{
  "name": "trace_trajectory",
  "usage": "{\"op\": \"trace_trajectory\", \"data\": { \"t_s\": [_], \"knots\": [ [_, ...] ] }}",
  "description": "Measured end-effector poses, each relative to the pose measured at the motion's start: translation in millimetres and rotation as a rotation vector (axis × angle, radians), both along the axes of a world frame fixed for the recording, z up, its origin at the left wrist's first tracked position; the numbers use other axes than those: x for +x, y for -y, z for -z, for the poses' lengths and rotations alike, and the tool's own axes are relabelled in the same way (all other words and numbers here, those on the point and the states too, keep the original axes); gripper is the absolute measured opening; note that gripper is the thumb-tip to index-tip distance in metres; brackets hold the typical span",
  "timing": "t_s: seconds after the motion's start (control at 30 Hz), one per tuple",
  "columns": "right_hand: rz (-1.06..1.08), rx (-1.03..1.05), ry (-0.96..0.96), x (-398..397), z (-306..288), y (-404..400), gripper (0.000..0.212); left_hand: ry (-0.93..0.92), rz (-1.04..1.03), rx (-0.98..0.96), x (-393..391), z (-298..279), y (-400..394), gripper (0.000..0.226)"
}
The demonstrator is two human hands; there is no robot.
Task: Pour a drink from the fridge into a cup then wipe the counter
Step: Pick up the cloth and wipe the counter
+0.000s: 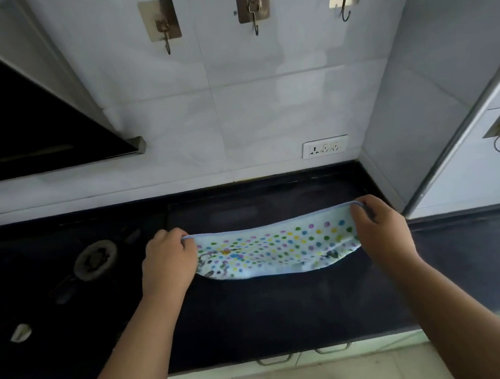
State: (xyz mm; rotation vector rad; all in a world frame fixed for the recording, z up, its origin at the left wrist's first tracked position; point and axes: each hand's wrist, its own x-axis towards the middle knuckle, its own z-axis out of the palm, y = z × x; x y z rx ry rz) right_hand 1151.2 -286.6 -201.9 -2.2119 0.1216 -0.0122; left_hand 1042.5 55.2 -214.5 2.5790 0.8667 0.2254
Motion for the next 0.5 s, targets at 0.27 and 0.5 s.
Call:
{"op": "trace_trajectory", "data": {
  "t_s": [0.27, 0.5],
  "knots": [
    [0.074, 0.008, 0.064, 19, 13, 7, 0.015, -0.086, 0.005, 0.085, 33, -1, 10, 0.03],
    [-0.039, -0.062, -0.095, 79, 73, -16, 0.055, 0.003, 0.12, -0.025, 105, 69, 8, 0.05]
  ]
}}
